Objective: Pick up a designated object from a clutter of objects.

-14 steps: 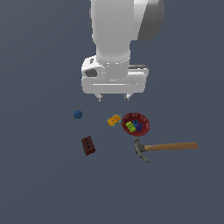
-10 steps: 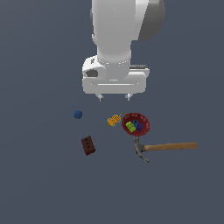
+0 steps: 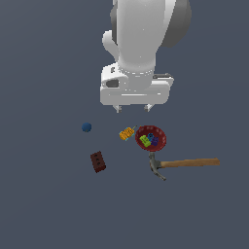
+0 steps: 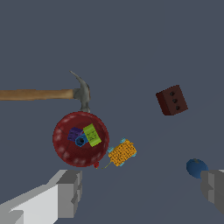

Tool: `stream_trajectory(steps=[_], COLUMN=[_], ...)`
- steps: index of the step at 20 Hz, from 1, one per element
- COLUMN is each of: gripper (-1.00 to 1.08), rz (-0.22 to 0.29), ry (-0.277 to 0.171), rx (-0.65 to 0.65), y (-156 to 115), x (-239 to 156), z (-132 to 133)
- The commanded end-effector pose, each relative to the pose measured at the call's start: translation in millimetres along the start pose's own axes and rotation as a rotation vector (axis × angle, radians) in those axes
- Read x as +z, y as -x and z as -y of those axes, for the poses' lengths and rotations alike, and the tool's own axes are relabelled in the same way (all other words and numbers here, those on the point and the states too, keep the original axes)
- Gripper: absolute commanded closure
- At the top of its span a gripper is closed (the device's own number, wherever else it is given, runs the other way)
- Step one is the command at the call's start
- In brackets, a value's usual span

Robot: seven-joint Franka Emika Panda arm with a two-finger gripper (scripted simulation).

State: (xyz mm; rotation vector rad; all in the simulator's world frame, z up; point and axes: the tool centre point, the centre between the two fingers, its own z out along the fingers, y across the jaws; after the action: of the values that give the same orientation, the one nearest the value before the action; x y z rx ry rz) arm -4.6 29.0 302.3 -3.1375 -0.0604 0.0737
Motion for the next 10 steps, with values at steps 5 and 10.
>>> stream_trajectory(steps=[5, 10], gripper=[-0.92, -0.92], rz=[-0.002, -0.007], ry=[-0.002, -0.005], rx=[-0.020, -0.058], y=[-7, -20], x=[10, 29], z=[-7, -21])
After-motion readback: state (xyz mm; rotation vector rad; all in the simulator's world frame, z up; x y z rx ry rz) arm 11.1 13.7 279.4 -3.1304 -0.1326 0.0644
